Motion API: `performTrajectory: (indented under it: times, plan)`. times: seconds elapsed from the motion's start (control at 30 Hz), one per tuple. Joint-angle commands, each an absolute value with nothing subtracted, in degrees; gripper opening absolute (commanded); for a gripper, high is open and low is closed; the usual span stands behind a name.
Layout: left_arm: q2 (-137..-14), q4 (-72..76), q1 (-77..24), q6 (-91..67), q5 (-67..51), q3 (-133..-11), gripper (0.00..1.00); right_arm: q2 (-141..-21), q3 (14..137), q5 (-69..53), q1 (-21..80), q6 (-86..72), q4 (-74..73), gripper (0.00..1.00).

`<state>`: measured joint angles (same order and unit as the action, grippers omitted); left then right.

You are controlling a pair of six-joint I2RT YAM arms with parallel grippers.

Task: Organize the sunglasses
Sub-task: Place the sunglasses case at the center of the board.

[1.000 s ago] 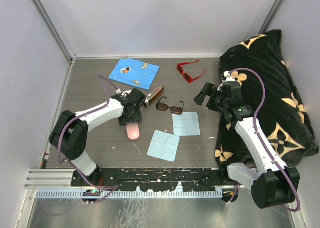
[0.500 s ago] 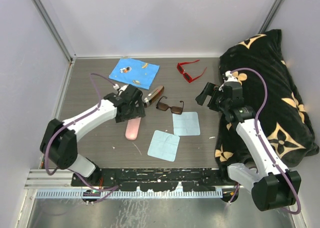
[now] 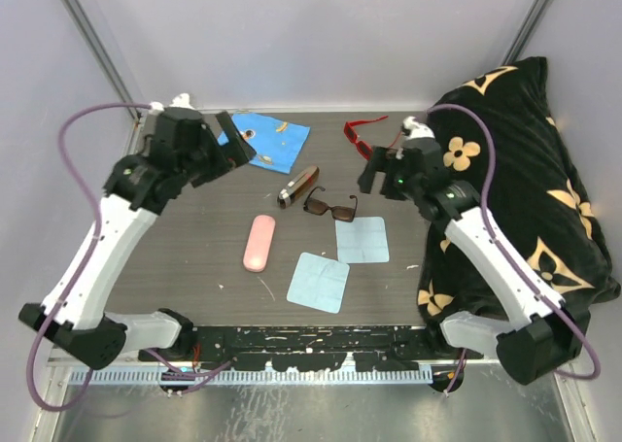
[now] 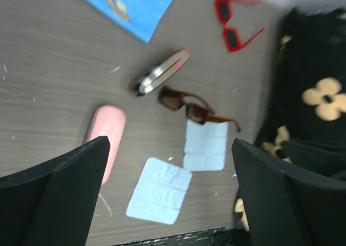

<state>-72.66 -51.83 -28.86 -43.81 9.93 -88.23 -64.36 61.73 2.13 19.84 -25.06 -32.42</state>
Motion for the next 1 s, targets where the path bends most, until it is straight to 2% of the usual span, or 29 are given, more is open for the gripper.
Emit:
performTrajectory:
  times: [0.0, 0.2, 0.43, 0.97]
  plan:
    - [-69.08, -56.42, -26.59, -42.64, 7.92, -98.64, 0.98, -71.57, 71.27, 9.93, 29.48, -26.11, -32.39, 1.0]
    - [-66.56, -54.47, -26.19, -43.12, 7.61, -106.47, 0.98, -82.07, 78.38, 16.56, 42.71, -32.0, -29.19, 1.0]
    - [-61.36, -48.98, -26.18, -44.91, 10.02, -105.53, 0.98, -91.0, 79.16, 18.93, 53.51, -39.8, -24.2, 1.0]
    - [-57.76, -47.49, -26.19, -46.72, 12.24, -104.4, 0.98, -101.13, 81.75, 23.16, 58.96, -52.21, -22.97, 1.0]
